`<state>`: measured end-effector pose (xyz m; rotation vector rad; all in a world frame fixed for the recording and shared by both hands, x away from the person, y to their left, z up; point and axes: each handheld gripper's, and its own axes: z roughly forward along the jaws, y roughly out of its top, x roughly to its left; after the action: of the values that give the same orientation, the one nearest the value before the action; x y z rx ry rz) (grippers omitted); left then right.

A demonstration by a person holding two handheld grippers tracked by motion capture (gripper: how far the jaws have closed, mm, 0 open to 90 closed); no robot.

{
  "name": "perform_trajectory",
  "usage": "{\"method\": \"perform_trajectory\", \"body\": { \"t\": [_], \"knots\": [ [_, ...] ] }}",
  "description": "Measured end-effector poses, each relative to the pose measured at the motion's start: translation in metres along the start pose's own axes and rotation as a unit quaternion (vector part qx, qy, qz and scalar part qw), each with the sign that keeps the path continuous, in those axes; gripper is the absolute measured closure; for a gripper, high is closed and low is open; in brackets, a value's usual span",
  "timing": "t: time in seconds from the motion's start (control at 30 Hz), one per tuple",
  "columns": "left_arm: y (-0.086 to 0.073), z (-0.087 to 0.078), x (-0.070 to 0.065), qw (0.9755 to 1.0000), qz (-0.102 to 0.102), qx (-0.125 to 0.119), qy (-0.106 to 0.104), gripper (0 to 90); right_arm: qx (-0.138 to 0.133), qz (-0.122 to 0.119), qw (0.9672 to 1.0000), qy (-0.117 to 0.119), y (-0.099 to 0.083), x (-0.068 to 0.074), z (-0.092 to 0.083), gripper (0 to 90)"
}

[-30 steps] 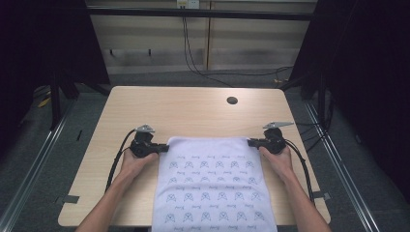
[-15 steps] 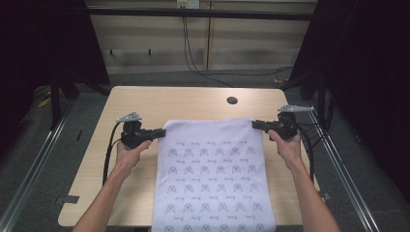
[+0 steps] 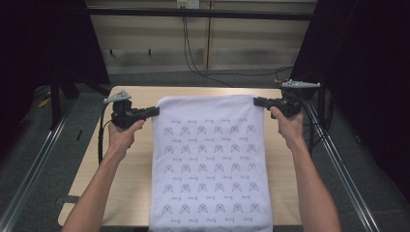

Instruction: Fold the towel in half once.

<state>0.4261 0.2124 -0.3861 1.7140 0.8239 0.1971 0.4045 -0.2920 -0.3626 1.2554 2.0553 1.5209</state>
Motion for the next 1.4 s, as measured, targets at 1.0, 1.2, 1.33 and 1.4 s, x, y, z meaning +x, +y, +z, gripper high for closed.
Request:
{"method": "perform_trajectory", "body": {
  "t": [1.0, 1.2, 1.33, 1.4],
  "knots": [
    [-0.09, -0.091, -0.097, 0.9938, 0.029, 0.058, -0.091, 86.2, 0.036, -0.026, 0.9942, 0.098, -0.108, 0.091, -0.114, 86.6],
    [-0.136, -0.085, -0.107, 0.9855, 0.018, 0.142, -0.091, 85.7, 0.094, 0.002, 0.99, 0.105, -0.159, 0.102, -0.117, 86.6],
    [-0.156, -0.077, -0.106, 0.9769, -0.005, 0.187, -0.103, 85.8, 0.159, 0.027, 0.9818, 0.1, -0.196, 0.101, -0.105, 86.6],
    [-0.164, -0.071, -0.105, 0.9726, -0.013, 0.21, -0.099, 85.8, 0.18, 0.026, 0.9792, 0.09, -0.202, 0.102, -0.103, 86.6]
  ]
}}
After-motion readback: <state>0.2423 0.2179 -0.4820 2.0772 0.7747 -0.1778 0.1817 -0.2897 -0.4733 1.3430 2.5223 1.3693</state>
